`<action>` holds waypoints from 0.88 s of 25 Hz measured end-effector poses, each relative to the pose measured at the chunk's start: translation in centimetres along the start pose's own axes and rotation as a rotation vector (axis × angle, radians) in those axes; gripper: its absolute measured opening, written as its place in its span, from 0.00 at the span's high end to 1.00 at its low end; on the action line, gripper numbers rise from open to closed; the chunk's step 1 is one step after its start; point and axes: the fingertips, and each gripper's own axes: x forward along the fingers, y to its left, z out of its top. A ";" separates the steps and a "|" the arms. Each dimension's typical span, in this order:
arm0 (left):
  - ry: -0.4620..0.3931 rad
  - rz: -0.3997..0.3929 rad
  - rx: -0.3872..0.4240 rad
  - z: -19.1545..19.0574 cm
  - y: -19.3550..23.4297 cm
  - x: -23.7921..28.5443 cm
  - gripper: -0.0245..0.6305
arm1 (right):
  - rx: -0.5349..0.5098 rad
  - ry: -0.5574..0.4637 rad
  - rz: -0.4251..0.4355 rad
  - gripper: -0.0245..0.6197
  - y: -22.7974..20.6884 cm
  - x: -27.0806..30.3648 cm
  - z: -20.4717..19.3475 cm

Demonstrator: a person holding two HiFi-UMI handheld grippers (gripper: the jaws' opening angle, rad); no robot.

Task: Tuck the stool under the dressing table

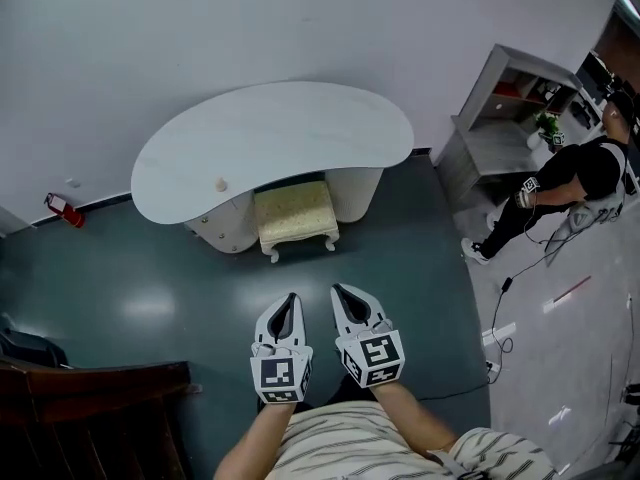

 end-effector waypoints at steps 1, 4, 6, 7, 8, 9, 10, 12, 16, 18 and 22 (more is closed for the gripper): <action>-0.011 -0.001 -0.003 0.9 0.0 -0.3 0.95 | -0.001 -0.011 0.000 0.94 0.1 -0.3 0.9; -0.045 -0.006 -0.003 3.5 0.0 -1.3 0.95 | -0.012 -0.049 -0.002 0.94 0.5 -1.1 3.6; -0.078 -0.003 0.004 5.2 0.2 -1.7 0.95 | -0.019 -0.075 -0.003 0.94 0.8 -1.3 5.3; -0.093 -0.001 0.006 5.9 0.3 -1.9 0.95 | -0.021 -0.085 -0.003 0.94 1.0 -1.3 5.9; -0.106 0.000 0.007 6.5 0.5 -2.0 0.95 | -0.023 -0.096 -0.003 0.94 1.3 -1.3 6.6; -0.120 0.000 0.009 7.2 0.7 -2.1 0.95 | -0.026 -0.109 -0.002 0.94 1.5 -1.2 7.3; -0.133 -0.001 0.012 7.9 0.9 -2.3 0.96 | -0.031 -0.124 -0.002 0.94 1.8 -1.2 8.0; -0.155 -0.007 0.016 9.2 1.1 -2.7 0.95 | -0.043 -0.155 0.000 0.94 2.3 -1.3 9.4; -0.195 -0.019 0.014 11.2 1.4 -3.1 0.95 | -0.074 -0.211 -0.002 0.94 2.8 -1.8 11.9; -0.219 -0.020 0.022 12.0 1.5 -3.6 0.95 | -0.081 -0.234 -0.002 0.94 3.3 -2.2 12.8; -0.257 -0.027 0.033 13.7 1.7 -4.6 0.96 | -0.100 -0.266 0.016 0.94 4.9 -2.6 14.2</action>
